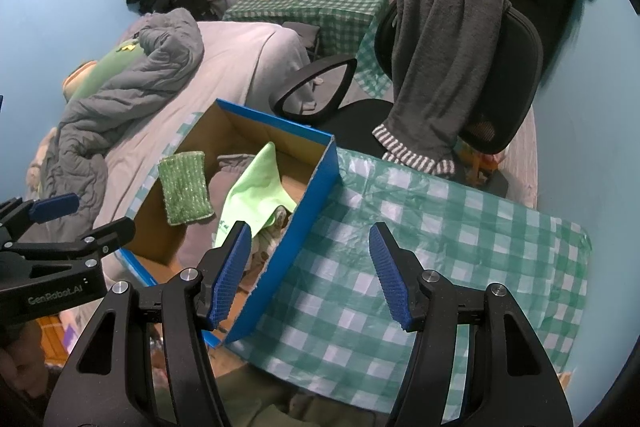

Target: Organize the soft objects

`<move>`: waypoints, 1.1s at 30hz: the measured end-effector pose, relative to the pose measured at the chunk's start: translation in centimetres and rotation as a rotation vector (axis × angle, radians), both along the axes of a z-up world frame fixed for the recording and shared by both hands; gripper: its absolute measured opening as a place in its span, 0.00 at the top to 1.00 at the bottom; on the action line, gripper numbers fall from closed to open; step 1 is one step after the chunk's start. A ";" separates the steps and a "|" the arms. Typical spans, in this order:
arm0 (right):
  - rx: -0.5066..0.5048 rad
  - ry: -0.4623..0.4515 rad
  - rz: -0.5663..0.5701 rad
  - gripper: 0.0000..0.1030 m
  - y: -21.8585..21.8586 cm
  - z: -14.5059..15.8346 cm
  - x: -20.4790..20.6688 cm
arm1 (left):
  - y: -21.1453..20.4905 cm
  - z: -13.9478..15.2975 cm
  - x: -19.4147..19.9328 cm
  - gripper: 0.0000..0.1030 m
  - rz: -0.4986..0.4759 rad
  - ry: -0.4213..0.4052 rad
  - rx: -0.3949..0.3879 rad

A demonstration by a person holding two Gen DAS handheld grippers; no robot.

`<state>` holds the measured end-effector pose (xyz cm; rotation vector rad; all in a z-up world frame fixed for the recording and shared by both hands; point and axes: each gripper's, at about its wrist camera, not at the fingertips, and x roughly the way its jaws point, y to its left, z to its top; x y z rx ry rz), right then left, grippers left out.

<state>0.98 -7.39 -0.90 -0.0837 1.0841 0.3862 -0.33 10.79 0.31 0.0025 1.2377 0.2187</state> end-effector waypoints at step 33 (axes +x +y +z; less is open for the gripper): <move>0.002 0.008 0.008 0.40 -0.5 0.0 -0.4 | -1.1 -0.1 -0.7 0.17 0.001 0.005 0.002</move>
